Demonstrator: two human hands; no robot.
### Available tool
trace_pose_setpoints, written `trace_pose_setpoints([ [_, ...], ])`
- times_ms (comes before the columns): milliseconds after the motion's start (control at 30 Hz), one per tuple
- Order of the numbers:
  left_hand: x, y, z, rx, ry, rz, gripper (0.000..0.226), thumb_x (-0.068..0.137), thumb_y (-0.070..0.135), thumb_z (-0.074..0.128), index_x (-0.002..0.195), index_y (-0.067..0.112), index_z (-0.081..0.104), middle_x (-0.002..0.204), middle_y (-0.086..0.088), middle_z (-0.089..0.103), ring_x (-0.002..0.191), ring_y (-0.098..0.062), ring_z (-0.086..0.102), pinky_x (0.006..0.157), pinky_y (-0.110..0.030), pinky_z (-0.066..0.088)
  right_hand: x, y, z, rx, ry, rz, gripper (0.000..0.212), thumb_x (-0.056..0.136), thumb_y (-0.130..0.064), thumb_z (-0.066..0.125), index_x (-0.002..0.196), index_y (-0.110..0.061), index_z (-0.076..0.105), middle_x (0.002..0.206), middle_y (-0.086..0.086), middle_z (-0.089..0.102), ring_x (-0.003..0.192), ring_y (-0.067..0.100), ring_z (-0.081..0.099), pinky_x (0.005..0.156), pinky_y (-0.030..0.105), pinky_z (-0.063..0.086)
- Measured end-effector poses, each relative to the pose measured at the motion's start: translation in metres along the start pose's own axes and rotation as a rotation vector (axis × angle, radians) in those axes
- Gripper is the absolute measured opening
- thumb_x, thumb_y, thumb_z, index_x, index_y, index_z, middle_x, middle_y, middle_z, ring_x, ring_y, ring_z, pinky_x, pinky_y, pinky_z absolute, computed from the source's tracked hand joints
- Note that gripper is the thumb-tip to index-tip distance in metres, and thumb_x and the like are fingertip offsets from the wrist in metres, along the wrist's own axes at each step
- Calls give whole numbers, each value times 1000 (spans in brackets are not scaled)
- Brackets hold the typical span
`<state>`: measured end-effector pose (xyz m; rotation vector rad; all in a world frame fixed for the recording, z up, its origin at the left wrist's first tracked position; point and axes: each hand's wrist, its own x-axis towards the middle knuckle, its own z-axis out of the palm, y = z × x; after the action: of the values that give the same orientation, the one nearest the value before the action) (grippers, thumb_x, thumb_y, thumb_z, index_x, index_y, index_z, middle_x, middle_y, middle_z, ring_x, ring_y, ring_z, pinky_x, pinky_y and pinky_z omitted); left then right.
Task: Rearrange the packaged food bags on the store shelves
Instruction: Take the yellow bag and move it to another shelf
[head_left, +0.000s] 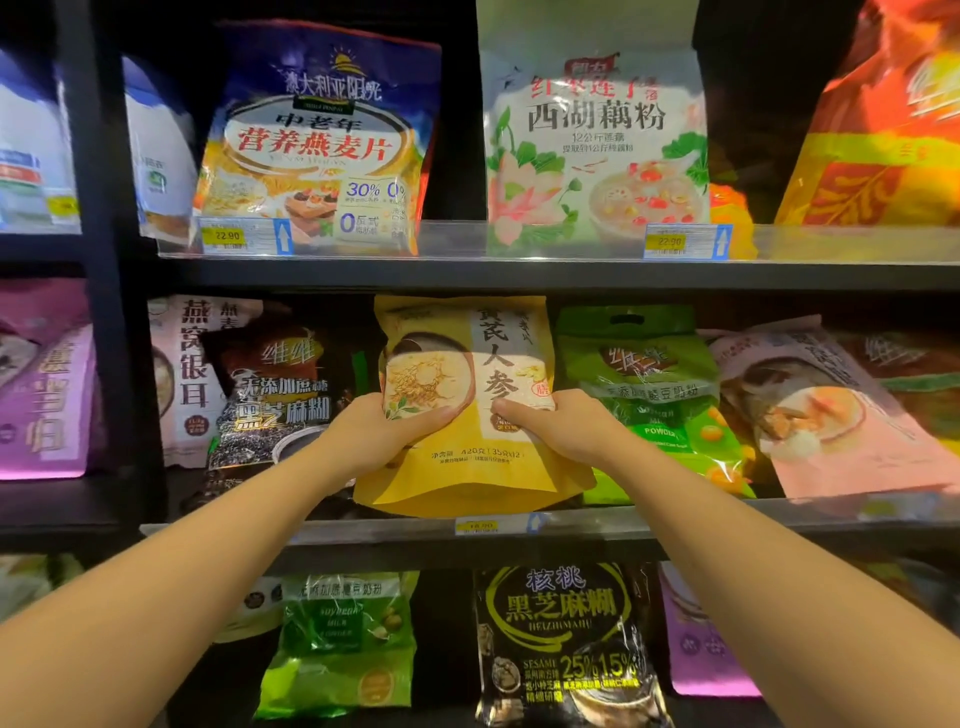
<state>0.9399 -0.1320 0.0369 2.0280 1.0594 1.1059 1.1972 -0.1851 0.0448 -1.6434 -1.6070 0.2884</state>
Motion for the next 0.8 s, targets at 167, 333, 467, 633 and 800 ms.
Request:
trace_pose_setpoints([
  [167, -10, 8, -5, 1, 44, -13, 41, 76, 68, 74, 100, 35, 72, 75, 12, 75, 59, -1, 63, 51, -17, 48, -5, -6, -2, 38, -17, -55, 48, 87, -74, 64, 87, -26, 69, 100, 0, 74, 95, 23, 69, 70, 31, 48],
  [333, -23, 13, -10, 16, 81, -49, 33, 85, 58, 74, 103, 31, 71, 60, 19, 67, 48, 5, 56, 48, -16, 42, -9, -9, 3, 67, -23, -34, 51, 84, -77, 66, 74, -26, 62, 82, -4, 67, 79, 19, 63, 61, 29, 42],
  [467, -39, 8, -14, 29, 60, -64, 23, 88, 54, 73, 94, 32, 69, 53, 19, 62, 43, 3, 51, 48, -18, 41, -19, -10, 14, 67, -72, -34, 50, 84, -77, 65, 82, -27, 65, 91, -3, 72, 92, 23, 68, 69, 32, 51],
  [633, -60, -2, -27, 11, 45, -62, 27, 86, 54, 75, 98, 30, 72, 64, 18, 71, 49, 4, 58, 47, -15, 44, -39, -19, 28, 84, -68, -8, 56, 82, -79, 65, 95, -25, 73, 108, 0, 77, 102, 25, 71, 95, 46, 58],
  [800, -89, -12, -51, 1, 30, -65, 47, 73, 67, 75, 106, 33, 72, 92, 11, 79, 77, -9, 71, 64, -24, 52, -67, -41, 45, 96, -75, 26, 56, 81, -79, 66, 100, -28, 74, 109, -4, 76, 101, 21, 71, 84, 37, 57],
])
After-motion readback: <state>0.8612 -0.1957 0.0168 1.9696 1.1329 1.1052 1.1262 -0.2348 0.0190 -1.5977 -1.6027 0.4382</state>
